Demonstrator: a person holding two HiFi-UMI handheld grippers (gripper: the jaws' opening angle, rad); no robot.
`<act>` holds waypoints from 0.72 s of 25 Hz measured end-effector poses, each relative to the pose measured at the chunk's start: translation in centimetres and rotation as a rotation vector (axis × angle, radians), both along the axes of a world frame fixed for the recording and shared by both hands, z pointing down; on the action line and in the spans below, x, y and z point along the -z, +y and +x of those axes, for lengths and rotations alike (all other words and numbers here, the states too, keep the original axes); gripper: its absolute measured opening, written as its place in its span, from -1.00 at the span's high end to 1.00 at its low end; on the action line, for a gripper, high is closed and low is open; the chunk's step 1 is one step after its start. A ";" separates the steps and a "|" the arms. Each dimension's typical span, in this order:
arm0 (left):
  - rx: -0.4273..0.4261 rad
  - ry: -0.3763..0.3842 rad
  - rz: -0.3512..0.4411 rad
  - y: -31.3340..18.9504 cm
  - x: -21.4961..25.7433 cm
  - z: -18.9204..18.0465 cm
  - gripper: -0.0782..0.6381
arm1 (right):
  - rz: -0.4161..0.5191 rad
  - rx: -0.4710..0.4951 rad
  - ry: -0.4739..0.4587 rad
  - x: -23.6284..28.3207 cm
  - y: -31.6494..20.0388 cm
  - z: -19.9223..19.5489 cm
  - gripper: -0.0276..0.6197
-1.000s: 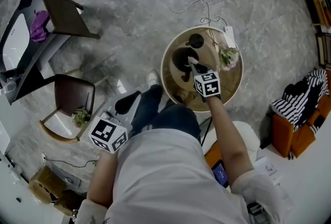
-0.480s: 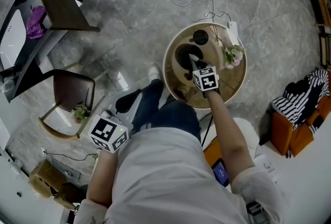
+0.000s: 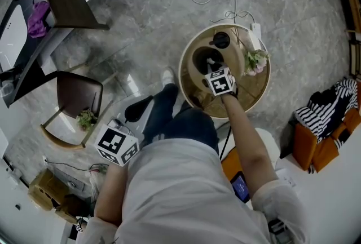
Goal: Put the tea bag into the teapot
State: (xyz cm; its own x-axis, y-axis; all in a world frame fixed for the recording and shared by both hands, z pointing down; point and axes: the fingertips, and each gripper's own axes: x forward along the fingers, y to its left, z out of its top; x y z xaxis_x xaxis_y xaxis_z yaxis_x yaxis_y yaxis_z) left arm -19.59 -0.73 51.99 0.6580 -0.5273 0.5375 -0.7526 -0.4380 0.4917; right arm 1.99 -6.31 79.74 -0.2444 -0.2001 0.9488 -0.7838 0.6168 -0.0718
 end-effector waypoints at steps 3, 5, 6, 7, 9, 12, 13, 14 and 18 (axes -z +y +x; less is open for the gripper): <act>0.002 0.002 -0.003 0.1 -0.1 0.0 0.76 | -0.005 0.054 0.046 -0.1 -0.1 0.0 0.86; 0.005 0.004 -0.006 0.2 -0.1 0.0 0.76 | -0.008 0.082 0.069 -0.2 -0.1 0.0 0.86; 0.007 0.004 -0.008 0.2 -0.1 0.0 0.76 | -0.009 0.093 0.078 -0.3 -0.1 0.0 0.86; 0.009 0.005 -0.009 0.2 -0.1 -0.1 0.76 | -0.009 0.101 0.087 -0.3 -0.2 0.0 0.86; 0.013 0.004 -0.012 0.2 -0.2 -0.3 0.76 | -0.006 0.116 0.105 -0.4 -0.3 -0.1 0.86; 0.017 0.003 -0.011 0.1 -0.3 -0.5 0.76 | -0.003 0.120 0.113 -0.5 -0.3 -0.1 0.86; 0.017 0.003 -0.010 0.2 -0.3 -0.5 0.76 | -0.005 0.115 0.108 -0.4 -0.2 0.0 0.85; 0.017 0.003 -0.010 0.2 -0.3 -0.5 0.76 | -0.006 0.110 0.104 -0.3 -0.2 0.0 0.82; 0.016 0.005 -0.017 0.1 -0.4 -0.5 0.76 | 0.002 0.108 0.110 0.4 -0.1 0.3 0.72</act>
